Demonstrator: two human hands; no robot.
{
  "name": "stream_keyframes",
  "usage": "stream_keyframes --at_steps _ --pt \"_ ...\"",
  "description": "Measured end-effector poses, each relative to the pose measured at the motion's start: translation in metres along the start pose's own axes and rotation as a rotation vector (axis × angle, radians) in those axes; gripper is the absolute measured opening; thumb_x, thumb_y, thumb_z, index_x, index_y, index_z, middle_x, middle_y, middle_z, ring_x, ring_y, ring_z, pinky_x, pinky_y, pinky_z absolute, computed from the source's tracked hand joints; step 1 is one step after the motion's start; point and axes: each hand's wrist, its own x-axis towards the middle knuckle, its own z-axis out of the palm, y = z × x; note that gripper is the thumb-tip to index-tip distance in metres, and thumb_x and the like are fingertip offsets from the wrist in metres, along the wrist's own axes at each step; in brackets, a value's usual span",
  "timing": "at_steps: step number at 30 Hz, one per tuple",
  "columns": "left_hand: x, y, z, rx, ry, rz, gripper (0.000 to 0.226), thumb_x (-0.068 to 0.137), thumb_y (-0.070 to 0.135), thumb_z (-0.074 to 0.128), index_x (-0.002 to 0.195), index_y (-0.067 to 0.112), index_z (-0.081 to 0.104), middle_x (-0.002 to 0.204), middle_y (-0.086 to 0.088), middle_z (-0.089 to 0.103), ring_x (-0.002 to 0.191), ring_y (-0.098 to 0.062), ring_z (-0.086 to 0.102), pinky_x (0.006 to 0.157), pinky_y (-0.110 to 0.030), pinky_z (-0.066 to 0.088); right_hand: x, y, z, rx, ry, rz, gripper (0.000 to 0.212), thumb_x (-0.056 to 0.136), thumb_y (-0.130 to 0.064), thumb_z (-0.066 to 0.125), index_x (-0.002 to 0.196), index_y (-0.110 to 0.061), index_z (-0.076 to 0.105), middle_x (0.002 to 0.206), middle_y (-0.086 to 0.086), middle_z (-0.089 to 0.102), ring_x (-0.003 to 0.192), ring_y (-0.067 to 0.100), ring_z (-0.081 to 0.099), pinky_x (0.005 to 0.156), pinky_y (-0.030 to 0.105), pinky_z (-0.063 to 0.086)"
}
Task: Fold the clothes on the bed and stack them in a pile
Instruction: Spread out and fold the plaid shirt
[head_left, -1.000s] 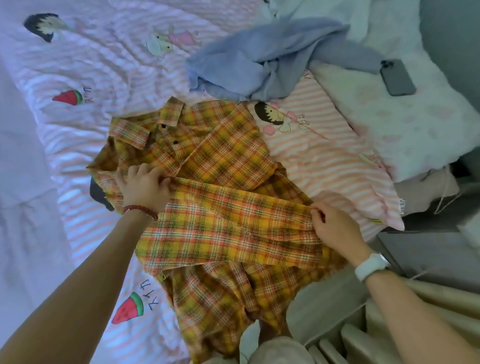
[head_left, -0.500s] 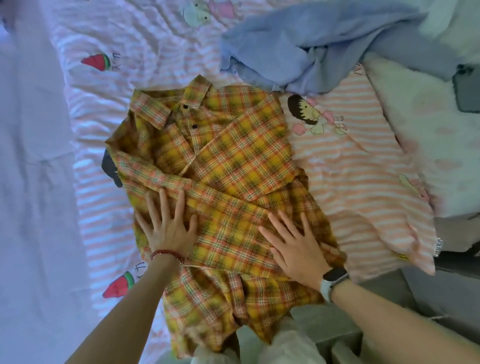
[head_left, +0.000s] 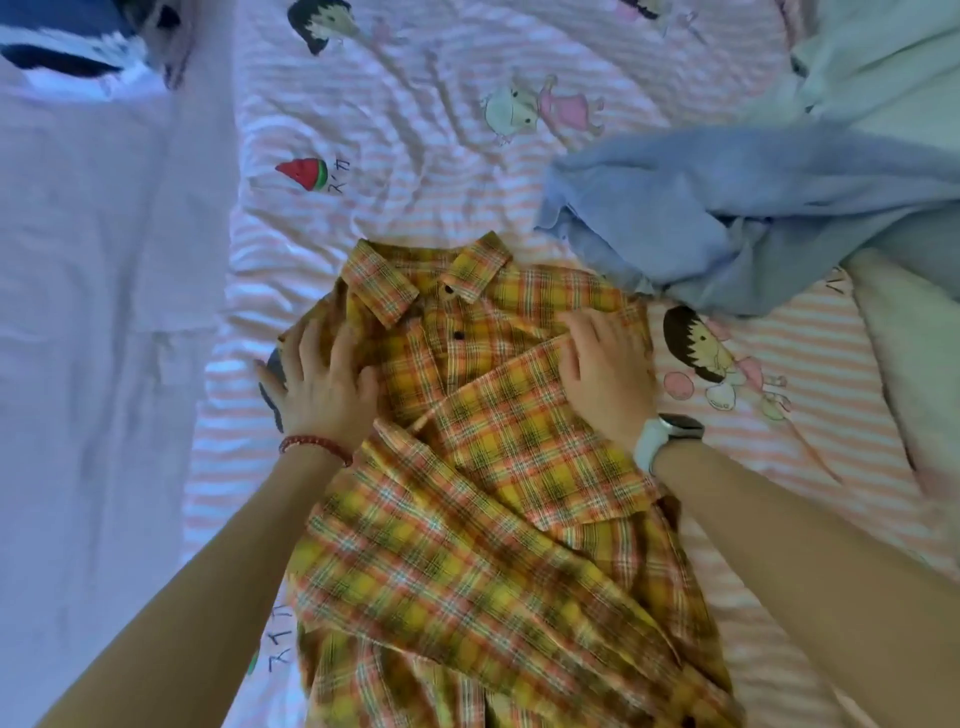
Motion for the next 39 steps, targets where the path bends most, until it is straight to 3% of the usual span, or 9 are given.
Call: stream_keyframes --at_steps 5,9,11,15,19,24,29,33,39 --pt "0.094 -0.01 0.008 0.009 -0.165 -0.12 0.058 0.091 0.046 0.041 0.141 0.018 0.03 0.148 -0.012 0.03 0.136 -0.033 0.023 0.108 -0.055 0.016 0.086 0.019 0.011 -0.127 -0.195 -0.008 0.04 0.098 -0.029 0.036 0.135 -0.012 0.038 0.141 0.008 0.04 0.127 0.026 0.038 0.1 0.042 0.034" --pt "0.143 -0.021 0.022 -0.187 -0.308 -0.095 0.051 0.094 0.046 0.04 0.12 0.005 0.052 0.122 -0.021 0.055 0.105 -0.034 0.052 0.084 -0.039 0.041 0.135 0.024 0.025 -0.084 -0.355 0.004 0.035 0.099 -0.036 0.033 0.115 -0.01 0.05 0.117 0.012 0.056 0.095 0.026 0.053 0.076 0.036 0.04" --pt "0.156 -0.025 0.025 -0.254 -0.331 -0.067 0.048 0.093 0.047 0.041 0.11 0.004 0.057 0.11 -0.015 0.062 0.093 -0.031 0.056 0.078 -0.035 0.042 0.15 0.024 0.03 0.023 -0.419 0.06 0.043 0.099 -0.038 0.034 0.114 -0.003 0.055 0.109 0.016 0.062 0.089 0.026 0.057 0.076 0.035 0.045" --pt "0.153 -0.024 0.024 -0.366 -0.191 0.026 0.028 0.095 0.036 0.043 0.094 0.009 0.049 0.075 -0.006 0.056 0.072 -0.024 0.05 0.057 -0.031 0.032 0.154 0.021 0.029 0.173 -0.473 -0.007 0.036 0.097 -0.029 0.044 0.099 0.001 0.063 0.072 0.007 0.058 0.057 0.013 0.047 0.055 0.026 0.032" --pt "0.111 -0.014 0.003 -0.501 0.045 0.099 0.019 0.098 0.031 0.041 0.089 0.014 0.041 0.06 0.007 0.044 0.054 -0.013 0.042 0.047 -0.03 0.025 0.124 0.01 0.017 0.258 -0.185 -0.012 0.028 0.097 -0.026 0.046 0.116 -0.009 0.058 0.098 0.0 0.061 0.072 0.009 0.055 0.064 0.024 0.043" --pt "0.024 -0.023 -0.015 -0.502 0.212 0.224 0.045 0.095 0.048 0.028 0.097 0.006 0.044 0.063 -0.016 0.057 0.05 -0.037 0.055 0.043 -0.03 0.036 0.047 0.005 -0.008 0.154 0.137 -0.248 0.028 0.091 -0.022 0.047 0.095 0.002 0.059 0.074 0.011 0.065 0.054 0.021 0.058 0.049 0.024 0.043" --pt "-0.066 -0.033 -0.027 -0.35 0.277 0.463 0.041 0.101 0.039 0.017 0.096 0.006 0.041 0.055 -0.016 0.058 0.038 -0.03 0.053 0.037 -0.021 0.032 -0.031 0.015 -0.024 0.091 0.013 -0.303 0.028 0.087 -0.023 0.042 0.087 0.001 0.058 0.069 0.011 0.063 0.046 0.023 0.056 0.049 0.018 0.033" --pt "-0.14 -0.042 -0.025 -0.29 0.205 0.532 0.039 0.102 0.034 0.018 0.096 0.006 0.044 0.067 -0.013 0.064 0.069 -0.019 0.048 0.044 -0.026 0.036 -0.085 0.021 -0.035 0.055 -0.094 -0.309 0.028 0.086 -0.024 0.041 0.082 -0.004 0.059 0.069 0.007 0.061 0.051 0.024 0.058 0.05 0.02 0.038" --pt "-0.217 -0.059 -0.013 -0.248 0.1 0.587 0.028 0.099 0.029 0.027 0.098 0.008 0.047 0.103 -0.006 0.051 0.082 -0.023 0.05 0.065 -0.031 0.04 -0.16 0.029 -0.033 -0.101 -0.202 -0.448 0.028 0.085 -0.021 0.041 0.078 -0.009 0.065 0.086 0.006 0.068 0.069 0.023 0.063 0.064 0.028 0.042"
